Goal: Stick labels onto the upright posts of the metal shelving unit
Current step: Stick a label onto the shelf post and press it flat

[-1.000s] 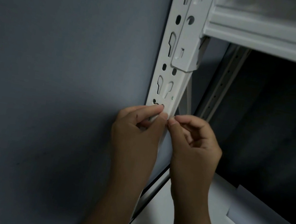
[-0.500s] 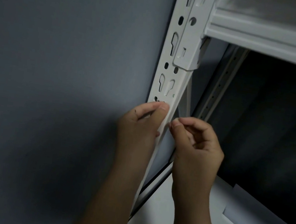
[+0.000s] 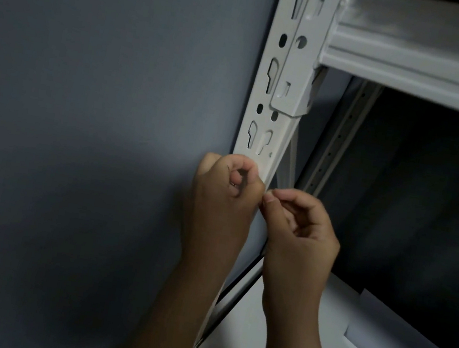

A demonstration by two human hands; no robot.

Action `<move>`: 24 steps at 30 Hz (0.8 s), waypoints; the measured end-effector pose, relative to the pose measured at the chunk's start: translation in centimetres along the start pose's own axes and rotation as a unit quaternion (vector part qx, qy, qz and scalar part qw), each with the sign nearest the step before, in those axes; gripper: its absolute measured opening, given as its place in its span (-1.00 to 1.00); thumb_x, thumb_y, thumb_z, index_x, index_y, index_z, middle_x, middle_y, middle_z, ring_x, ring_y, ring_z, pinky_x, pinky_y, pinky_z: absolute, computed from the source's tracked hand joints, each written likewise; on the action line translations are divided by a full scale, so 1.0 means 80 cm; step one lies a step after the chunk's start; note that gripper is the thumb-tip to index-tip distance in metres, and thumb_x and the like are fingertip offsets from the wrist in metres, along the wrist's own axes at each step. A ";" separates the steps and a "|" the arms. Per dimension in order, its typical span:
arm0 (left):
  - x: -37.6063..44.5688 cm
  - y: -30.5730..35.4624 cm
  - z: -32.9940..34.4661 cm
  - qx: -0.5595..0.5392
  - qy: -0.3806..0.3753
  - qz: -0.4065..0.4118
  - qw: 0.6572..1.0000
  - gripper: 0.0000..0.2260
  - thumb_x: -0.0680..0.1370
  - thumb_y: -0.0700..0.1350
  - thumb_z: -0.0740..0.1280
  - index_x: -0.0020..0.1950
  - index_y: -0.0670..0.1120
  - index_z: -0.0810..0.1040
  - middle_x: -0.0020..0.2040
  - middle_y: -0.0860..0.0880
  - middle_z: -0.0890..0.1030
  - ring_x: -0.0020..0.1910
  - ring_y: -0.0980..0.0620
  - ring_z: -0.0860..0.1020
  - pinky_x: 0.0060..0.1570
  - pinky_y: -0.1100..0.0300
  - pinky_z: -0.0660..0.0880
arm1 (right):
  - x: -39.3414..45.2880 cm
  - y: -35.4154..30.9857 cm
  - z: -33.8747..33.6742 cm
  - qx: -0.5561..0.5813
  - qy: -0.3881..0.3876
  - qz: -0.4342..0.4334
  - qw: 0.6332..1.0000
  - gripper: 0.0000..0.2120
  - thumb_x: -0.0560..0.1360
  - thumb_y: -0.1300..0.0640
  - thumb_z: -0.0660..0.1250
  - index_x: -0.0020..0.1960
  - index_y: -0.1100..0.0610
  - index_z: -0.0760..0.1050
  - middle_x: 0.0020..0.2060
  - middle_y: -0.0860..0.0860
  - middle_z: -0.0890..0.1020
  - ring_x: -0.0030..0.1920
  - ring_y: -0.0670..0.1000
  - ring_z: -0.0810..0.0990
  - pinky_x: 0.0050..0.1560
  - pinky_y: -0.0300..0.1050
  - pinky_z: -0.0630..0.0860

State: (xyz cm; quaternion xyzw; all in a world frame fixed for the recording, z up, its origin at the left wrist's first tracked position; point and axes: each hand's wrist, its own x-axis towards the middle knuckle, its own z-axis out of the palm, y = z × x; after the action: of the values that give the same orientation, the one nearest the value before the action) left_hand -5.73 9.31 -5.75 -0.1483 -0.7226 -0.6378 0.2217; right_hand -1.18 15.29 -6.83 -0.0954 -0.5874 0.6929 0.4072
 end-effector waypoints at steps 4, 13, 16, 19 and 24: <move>0.003 -0.005 0.000 0.030 -0.004 0.034 0.999 -0.83 0.45 -0.18 0.32 -0.27 0.07 0.43 -0.21 0.12 0.37 -0.30 0.19 0.43 -0.36 0.40 0.40 | 0.000 0.000 -0.002 -0.006 0.000 -0.008 1.000 -0.86 0.44 0.40 0.39 -0.17 0.19 0.56 -0.37 0.05 0.59 -0.36 -0.08 0.51 -0.25 -0.31 0.51; 0.007 -0.008 -0.007 0.074 0.002 0.080 0.994 -0.90 0.46 -0.15 0.30 -0.21 0.03 0.44 -0.21 0.13 0.37 -0.38 0.14 0.43 -0.37 0.45 0.36 | 0.000 -0.003 -0.004 0.001 0.009 -0.007 1.000 -0.89 0.43 0.41 0.39 -0.17 0.23 0.56 -0.42 -0.02 0.58 -0.38 -0.13 0.52 -0.26 -0.35 0.52; 0.005 -0.008 -0.007 0.067 0.000 0.064 0.996 -0.88 0.43 -0.13 0.29 -0.25 0.07 0.42 -0.20 0.10 0.39 -0.39 0.13 0.43 -0.38 0.38 0.38 | 0.000 -0.003 -0.004 0.003 0.010 -0.008 1.000 -0.86 0.43 0.42 0.39 -0.18 0.21 0.56 -0.44 -0.01 0.55 -0.39 -0.13 0.50 -0.27 -0.37 0.50; 0.002 -0.007 -0.007 0.034 -0.006 0.028 0.999 -0.82 0.43 -0.18 0.31 -0.27 0.08 0.41 -0.20 0.11 0.38 -0.37 0.14 0.42 -0.39 0.34 0.40 | 0.001 -0.002 -0.006 0.013 0.010 -0.002 1.000 -0.88 0.43 0.43 0.38 -0.18 0.24 0.55 -0.45 0.01 0.53 -0.40 -0.11 0.47 -0.28 -0.37 0.49; -0.006 -0.013 -0.007 0.022 0.002 0.029 0.999 -0.91 0.53 -0.11 0.30 -0.17 0.01 0.53 -0.19 0.07 0.42 -0.30 0.13 0.46 -0.32 0.26 0.48 | 0.003 0.000 -0.009 0.021 0.005 0.012 1.000 -0.89 0.45 0.40 0.38 -0.12 0.22 0.57 -0.39 -0.01 0.63 -0.31 -0.07 0.58 -0.17 -0.31 0.56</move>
State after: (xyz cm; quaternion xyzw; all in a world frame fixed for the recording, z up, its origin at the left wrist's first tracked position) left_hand -5.76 8.61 -6.82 -0.1626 -0.7314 -0.6155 0.2445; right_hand -0.93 15.97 -6.97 -0.0968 -0.5694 0.7095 0.4037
